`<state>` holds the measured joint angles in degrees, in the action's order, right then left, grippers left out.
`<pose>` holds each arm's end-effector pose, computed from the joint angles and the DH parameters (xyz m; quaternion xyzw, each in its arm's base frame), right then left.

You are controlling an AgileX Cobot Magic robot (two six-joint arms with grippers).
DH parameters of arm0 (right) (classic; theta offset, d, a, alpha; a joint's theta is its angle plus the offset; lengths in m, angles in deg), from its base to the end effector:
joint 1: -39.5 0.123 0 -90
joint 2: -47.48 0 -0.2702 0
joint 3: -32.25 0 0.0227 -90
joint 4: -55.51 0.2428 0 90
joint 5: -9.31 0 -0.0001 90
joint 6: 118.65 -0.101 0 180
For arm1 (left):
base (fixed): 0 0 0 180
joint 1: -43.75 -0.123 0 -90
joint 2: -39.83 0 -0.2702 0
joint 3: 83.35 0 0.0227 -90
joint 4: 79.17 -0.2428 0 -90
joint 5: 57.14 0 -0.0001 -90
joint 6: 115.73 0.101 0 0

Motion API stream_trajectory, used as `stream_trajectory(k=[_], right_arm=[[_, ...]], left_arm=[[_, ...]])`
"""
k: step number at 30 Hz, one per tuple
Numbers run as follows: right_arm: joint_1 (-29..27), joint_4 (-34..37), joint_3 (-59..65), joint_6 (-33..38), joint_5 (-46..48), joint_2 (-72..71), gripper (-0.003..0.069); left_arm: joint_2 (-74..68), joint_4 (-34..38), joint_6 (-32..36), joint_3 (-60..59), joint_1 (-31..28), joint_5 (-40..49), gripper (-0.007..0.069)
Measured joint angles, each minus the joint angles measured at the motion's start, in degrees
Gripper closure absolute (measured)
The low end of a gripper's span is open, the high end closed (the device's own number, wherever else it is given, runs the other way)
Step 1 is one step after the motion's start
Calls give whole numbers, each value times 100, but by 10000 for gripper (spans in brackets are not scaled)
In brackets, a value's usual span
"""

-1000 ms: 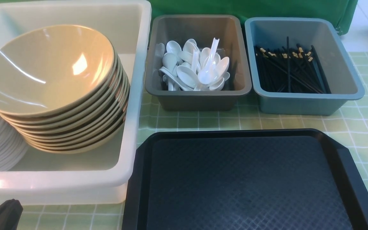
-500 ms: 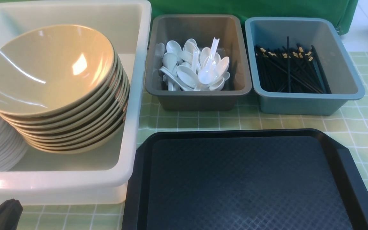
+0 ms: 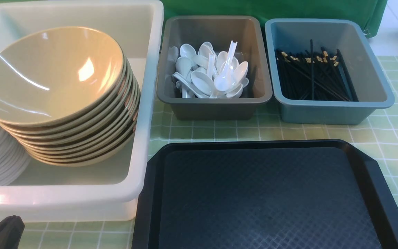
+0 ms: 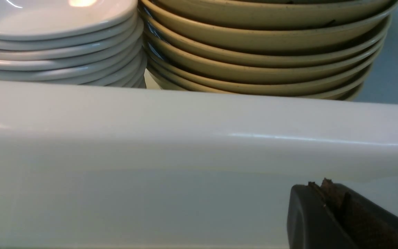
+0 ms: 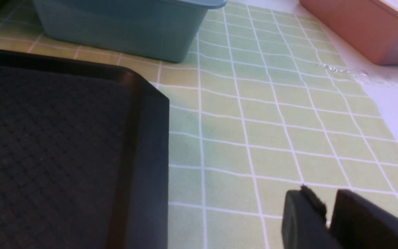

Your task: On green table put chopsticks spoon bowls plates into blue grey white boxes.

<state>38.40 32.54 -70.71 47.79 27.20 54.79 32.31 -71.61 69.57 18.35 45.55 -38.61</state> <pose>0.0696 -0.0135 0.1848 -0.0109 0.7706 -0.0988 0.6296 0.0703 -0.0064 0.1738 0.0123 0.7889 -0.0362 0.6133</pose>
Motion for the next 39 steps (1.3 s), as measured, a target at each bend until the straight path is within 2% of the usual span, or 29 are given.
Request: stream_trajectory(k=[39], right_arm=[[0,0,0,0,-6,0,484]], left_arm=[[0,0,-4,0,0,0,626]])
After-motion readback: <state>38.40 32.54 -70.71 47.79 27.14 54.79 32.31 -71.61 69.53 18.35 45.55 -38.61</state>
